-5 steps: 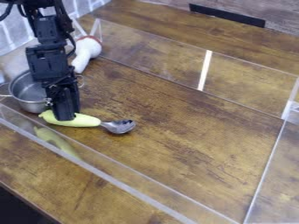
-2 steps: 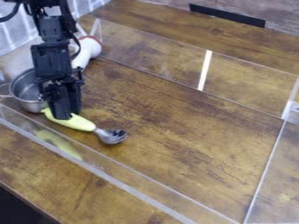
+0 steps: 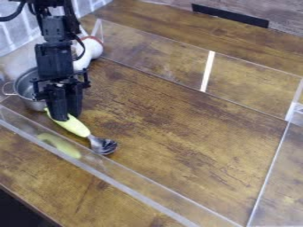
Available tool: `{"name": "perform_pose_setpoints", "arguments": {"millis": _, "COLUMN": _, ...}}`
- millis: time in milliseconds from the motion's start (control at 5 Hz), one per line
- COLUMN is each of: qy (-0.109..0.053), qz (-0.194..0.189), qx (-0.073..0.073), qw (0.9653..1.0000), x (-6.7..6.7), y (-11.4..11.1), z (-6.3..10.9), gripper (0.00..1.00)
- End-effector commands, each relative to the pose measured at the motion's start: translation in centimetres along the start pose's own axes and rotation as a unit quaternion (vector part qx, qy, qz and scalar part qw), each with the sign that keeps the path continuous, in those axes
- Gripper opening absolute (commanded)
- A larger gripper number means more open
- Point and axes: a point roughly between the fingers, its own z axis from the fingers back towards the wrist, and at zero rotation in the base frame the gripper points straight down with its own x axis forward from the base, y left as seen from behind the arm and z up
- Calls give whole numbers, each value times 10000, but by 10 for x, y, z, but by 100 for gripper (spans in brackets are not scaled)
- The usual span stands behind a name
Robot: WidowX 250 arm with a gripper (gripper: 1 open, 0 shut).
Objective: Move the green spoon to the right
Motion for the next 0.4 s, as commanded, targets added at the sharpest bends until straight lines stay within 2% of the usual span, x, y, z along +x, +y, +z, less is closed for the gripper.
{"name": "perform_pose_setpoints", "arguments": {"millis": 0, "qy": -84, "qz": -231, "qx": -63, "qw": 9997, "x": 6, "y": 11, "z": 8, "gripper": 0}}
{"name": "perform_pose_setpoints", "arguments": {"millis": 200, "qy": -2, "qz": -290, "qx": -2, "qw": 9996, "x": 7, "y": 19, "z": 6, "gripper": 0}}
